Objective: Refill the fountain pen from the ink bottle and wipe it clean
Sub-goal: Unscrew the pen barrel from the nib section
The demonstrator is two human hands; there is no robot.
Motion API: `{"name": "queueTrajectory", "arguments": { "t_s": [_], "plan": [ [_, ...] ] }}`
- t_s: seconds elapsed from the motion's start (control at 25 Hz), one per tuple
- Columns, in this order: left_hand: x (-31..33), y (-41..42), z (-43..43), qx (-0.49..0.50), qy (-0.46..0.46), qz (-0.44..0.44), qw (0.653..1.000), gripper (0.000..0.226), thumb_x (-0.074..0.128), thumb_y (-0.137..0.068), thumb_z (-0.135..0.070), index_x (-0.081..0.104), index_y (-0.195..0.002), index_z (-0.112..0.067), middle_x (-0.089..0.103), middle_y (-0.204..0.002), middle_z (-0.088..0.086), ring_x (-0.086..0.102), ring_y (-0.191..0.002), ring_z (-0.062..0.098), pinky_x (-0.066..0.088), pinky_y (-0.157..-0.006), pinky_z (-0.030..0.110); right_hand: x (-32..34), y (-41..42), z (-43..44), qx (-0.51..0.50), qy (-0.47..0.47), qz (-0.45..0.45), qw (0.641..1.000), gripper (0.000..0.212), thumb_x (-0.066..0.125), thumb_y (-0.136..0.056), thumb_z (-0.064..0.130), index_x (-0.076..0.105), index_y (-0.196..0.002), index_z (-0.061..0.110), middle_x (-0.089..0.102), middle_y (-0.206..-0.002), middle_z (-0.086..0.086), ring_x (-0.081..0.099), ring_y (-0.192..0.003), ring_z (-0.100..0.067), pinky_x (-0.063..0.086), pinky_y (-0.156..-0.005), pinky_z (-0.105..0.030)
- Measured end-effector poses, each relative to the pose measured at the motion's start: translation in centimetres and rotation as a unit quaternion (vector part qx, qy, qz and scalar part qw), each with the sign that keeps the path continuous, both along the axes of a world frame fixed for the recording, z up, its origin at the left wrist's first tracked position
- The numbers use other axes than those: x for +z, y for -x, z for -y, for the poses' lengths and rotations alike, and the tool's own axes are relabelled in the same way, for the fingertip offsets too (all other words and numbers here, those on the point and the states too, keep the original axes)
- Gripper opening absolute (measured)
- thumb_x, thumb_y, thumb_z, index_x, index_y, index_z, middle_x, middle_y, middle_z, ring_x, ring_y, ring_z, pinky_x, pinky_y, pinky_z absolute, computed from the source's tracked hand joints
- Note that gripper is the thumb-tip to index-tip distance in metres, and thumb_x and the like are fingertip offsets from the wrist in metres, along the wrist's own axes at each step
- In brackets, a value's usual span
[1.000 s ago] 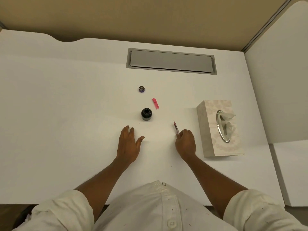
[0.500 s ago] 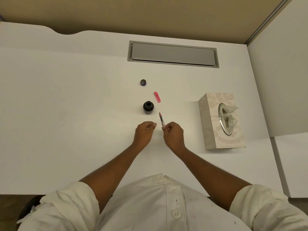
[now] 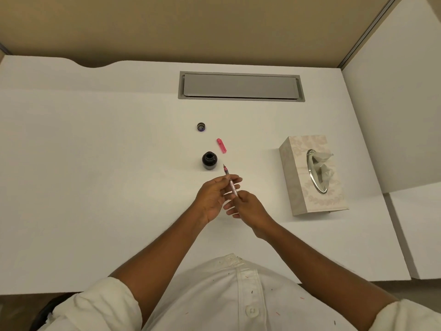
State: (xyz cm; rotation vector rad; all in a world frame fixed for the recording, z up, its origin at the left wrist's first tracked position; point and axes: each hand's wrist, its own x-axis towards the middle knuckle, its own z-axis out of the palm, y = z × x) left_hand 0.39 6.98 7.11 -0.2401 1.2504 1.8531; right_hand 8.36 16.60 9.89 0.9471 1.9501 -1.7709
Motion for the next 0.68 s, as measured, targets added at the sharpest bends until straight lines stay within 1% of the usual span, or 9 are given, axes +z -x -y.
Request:
{"name": "queueTrajectory", "arguments": {
  "t_s": [0.12,0.24,0.36,0.44,0.52,0.56,0.6,0.64,0.68],
  "plan": [
    [0.7,-0.2,-0.5,-0.007,0.014,-0.017,1.000,0.028,0.048,-0.095,-0.018,0.072,-0.087,-0.008,0.073,-0.100,0.005,0.064,-0.099,0.020,0.054,-0.067,0.027,0.6,-1.1,-0.6,0.008,0.060,0.011,0.998,0.027,0.044,-0.099,0.028,0.061,-0.106,0.009,0.072,-0.088,-0.004,0.068,-0.074,-0.016,0.053,-0.072,-0.026],
    [1.1,-0.9,-1.1,0.012,0.023,-0.016,1.000,0.024,0.050,-0.093,-0.015,0.070,-0.086,-0.003,0.071,-0.095,0.011,0.066,-0.095,0.023,0.056,-0.079,0.029,1.0,-1.7,-1.1,-0.022,0.068,-0.003,0.997,0.020,0.052,-0.096,0.022,0.065,-0.102,0.007,0.073,-0.086,-0.008,0.069,-0.066,-0.015,0.054,-0.064,-0.021],
    [1.3,-1.4,-1.4,0.036,0.033,-0.012,0.999,0.023,0.051,-0.093,-0.014,0.069,-0.084,-0.002,0.068,-0.091,0.016,0.066,-0.091,0.024,0.054,-0.085,0.032,1.1,-2.1,-1.1,-0.032,0.036,-0.022,0.999,0.013,0.058,-0.093,0.018,0.067,-0.093,0.010,0.074,-0.084,-0.009,0.068,-0.062,-0.014,0.053,-0.061,-0.020],
    [1.4,-1.5,-1.4,0.039,0.034,-0.017,0.999,0.023,0.052,-0.093,-0.015,0.069,-0.084,-0.003,0.068,-0.091,0.016,0.065,-0.091,0.024,0.053,-0.088,0.033,1.3,-2.4,-1.0,-0.032,0.032,-0.029,0.999,0.014,0.059,-0.092,0.025,0.067,-0.091,0.013,0.075,-0.086,-0.007,0.069,-0.066,-0.016,0.054,-0.063,-0.021],
    [1.6,-1.5,-1.4,0.054,0.028,-0.018,0.998,0.022,0.051,-0.093,-0.014,0.069,-0.085,-0.002,0.069,-0.090,0.014,0.065,-0.092,0.024,0.051,-0.092,0.034,1.5,-2.7,-1.2,-0.028,0.065,-0.009,0.997,0.026,0.052,-0.095,0.037,0.065,-0.097,0.014,0.074,-0.087,-0.001,0.070,-0.077,-0.016,0.055,-0.069,-0.023],
    [1.8,-1.5,-1.4,0.064,0.025,-0.017,0.998,0.022,0.051,-0.093,-0.013,0.068,-0.085,-0.002,0.069,-0.090,0.014,0.066,-0.092,0.024,0.051,-0.093,0.034,1.7,-2.9,-1.4,-0.025,0.086,0.000,0.996,0.030,0.048,-0.096,0.040,0.063,-0.101,0.015,0.074,-0.088,0.001,0.070,-0.082,-0.016,0.055,-0.073,-0.025],
    [1.9,-1.5,-1.4,0.069,0.023,-0.018,0.997,0.022,0.050,-0.093,-0.012,0.068,-0.085,-0.001,0.069,-0.089,0.013,0.066,-0.091,0.024,0.050,-0.093,0.035,1.6,-3.1,-1.6,-0.020,0.094,-0.001,0.995,0.030,0.046,-0.097,0.038,0.064,-0.103,0.015,0.075,-0.088,0.002,0.069,-0.084,-0.016,0.054,-0.075,-0.026],
    [2.0,-1.5,-1.3,0.069,0.023,-0.021,0.997,0.022,0.050,-0.093,-0.011,0.068,-0.085,-0.001,0.069,-0.088,0.013,0.066,-0.091,0.024,0.050,-0.094,0.035,1.6,-3.4,-1.8,-0.020,0.085,-0.011,0.996,0.025,0.050,-0.096,0.034,0.065,-0.100,0.015,0.075,-0.087,0.001,0.069,-0.084,-0.016,0.053,-0.074,-0.027],
    [2.1,-1.6,-1.4,0.066,0.022,-0.024,0.997,0.022,0.050,-0.093,-0.011,0.068,-0.085,-0.001,0.069,-0.088,0.013,0.065,-0.092,0.024,0.050,-0.094,0.035,1.6,-3.7,-2.0,-0.029,0.059,-0.025,0.998,0.016,0.059,-0.092,0.028,0.067,-0.094,0.014,0.075,-0.084,0.000,0.069,-0.080,-0.016,0.051,-0.072,-0.028]
  ]
}}
